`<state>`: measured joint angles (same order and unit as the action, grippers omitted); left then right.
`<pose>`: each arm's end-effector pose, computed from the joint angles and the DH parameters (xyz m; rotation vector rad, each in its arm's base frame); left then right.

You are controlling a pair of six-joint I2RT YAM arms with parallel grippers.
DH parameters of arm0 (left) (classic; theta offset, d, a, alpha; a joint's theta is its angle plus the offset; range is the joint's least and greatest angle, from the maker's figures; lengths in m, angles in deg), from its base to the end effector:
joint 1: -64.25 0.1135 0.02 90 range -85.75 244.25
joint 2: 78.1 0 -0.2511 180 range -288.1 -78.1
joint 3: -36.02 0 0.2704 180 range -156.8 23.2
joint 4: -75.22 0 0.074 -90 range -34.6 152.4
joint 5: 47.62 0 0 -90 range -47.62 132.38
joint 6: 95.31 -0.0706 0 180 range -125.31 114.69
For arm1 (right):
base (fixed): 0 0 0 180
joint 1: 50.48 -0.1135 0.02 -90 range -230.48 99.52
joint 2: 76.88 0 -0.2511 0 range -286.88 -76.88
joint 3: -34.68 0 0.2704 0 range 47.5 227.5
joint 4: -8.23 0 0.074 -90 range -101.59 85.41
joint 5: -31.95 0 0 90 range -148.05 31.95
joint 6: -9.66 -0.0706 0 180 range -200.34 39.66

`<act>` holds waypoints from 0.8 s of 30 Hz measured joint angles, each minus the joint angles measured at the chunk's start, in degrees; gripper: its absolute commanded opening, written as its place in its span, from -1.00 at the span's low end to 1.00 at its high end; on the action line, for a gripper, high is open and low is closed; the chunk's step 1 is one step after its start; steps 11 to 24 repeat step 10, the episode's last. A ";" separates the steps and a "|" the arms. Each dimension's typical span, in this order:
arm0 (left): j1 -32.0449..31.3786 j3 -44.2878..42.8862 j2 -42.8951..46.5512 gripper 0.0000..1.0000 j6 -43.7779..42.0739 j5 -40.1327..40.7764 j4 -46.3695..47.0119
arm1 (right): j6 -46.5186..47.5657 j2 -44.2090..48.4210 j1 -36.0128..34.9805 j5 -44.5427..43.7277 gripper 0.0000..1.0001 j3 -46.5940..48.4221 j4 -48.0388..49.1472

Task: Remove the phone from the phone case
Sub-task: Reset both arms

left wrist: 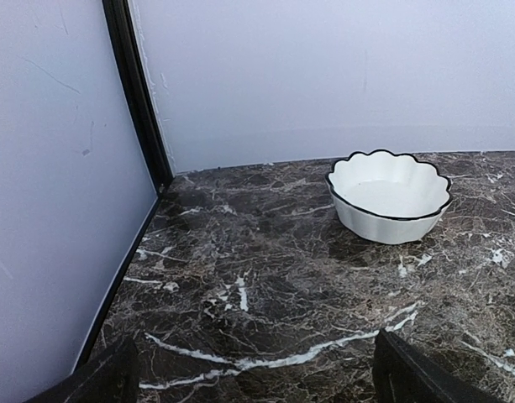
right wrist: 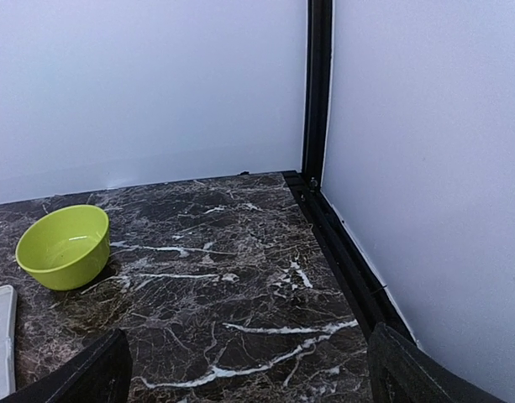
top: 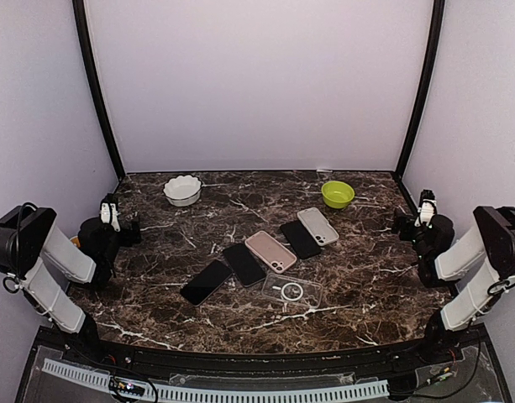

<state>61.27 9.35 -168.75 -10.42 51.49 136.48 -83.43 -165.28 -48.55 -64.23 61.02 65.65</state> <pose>0.2852 -0.0037 0.1148 -0.0085 1.6199 0.1573 0.2830 -0.0171 0.1140 0.1543 1.6446 -0.0737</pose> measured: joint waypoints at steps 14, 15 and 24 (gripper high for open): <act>0.00 0.00 0.00 0.98 0.00 0.09 0.02 | 0.00 0.00 0.00 0.22 0.97 0.00 -0.04; 0.00 0.00 0.00 0.98 0.00 0.09 0.02 | 0.00 0.00 0.00 0.22 0.97 0.00 -0.04; 0.00 0.00 0.00 0.98 0.00 0.09 0.02 | 0.00 0.00 0.00 0.22 0.97 0.00 -0.04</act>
